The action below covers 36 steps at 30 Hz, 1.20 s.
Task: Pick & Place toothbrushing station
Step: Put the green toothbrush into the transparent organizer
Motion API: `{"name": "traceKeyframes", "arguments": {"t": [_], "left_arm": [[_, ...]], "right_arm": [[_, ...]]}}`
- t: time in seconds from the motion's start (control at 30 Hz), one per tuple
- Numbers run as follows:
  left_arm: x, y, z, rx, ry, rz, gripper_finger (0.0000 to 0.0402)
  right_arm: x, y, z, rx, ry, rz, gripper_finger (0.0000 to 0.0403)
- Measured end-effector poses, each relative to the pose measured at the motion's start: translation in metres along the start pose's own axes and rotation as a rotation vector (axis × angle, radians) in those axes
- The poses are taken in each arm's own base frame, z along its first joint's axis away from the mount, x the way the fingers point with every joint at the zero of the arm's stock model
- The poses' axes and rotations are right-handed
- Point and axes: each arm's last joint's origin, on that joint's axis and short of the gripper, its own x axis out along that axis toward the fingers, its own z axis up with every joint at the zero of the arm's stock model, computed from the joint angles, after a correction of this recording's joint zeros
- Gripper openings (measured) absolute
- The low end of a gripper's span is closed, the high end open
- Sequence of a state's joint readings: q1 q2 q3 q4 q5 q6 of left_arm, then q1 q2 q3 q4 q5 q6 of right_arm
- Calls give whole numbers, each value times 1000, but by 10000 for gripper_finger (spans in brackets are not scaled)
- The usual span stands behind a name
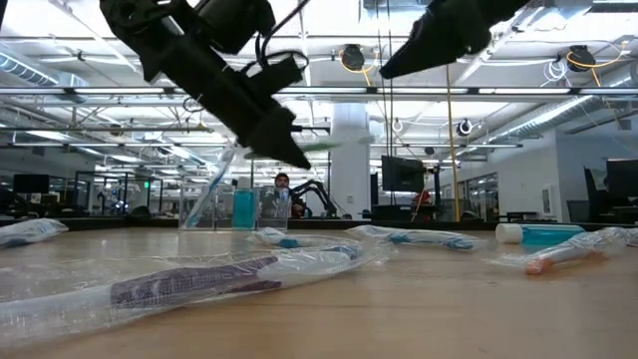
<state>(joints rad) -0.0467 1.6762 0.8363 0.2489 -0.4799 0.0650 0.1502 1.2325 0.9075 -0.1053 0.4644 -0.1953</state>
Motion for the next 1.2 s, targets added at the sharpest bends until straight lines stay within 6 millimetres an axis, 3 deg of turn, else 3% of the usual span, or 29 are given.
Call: {"name": "traceKeyframes", "arguments": {"t": [0.23,0.3,0.4,0.5,0.7,0.87,1.0,1.2], "left_arm": [[-19,15,25,-39,-137,47,39],[-25,18,30,-35,-162,50,35],[-31,22,35,-35,-190,54,16],[-30,25,38,-43,-224,66,12],[-30,27,46,-79,-311,41,41],[-30,27,45,-68,-304,41,14],[-29,28,46,-37,-312,51,19],[-27,34,46,-40,-305,75,46]], "right_arm": [[19,0,-47,352,-259,-64,180],[22,-1,-65,430,-342,-88,180],[22,-8,-74,532,-544,-45,180],[26,-17,-71,540,-692,38,180],[55,-28,-69,587,-654,69,180],[67,-38,-51,593,-725,52,180],[70,-38,-43,567,-739,90,180],[69,-37,-42,546,-750,85,130]]}}
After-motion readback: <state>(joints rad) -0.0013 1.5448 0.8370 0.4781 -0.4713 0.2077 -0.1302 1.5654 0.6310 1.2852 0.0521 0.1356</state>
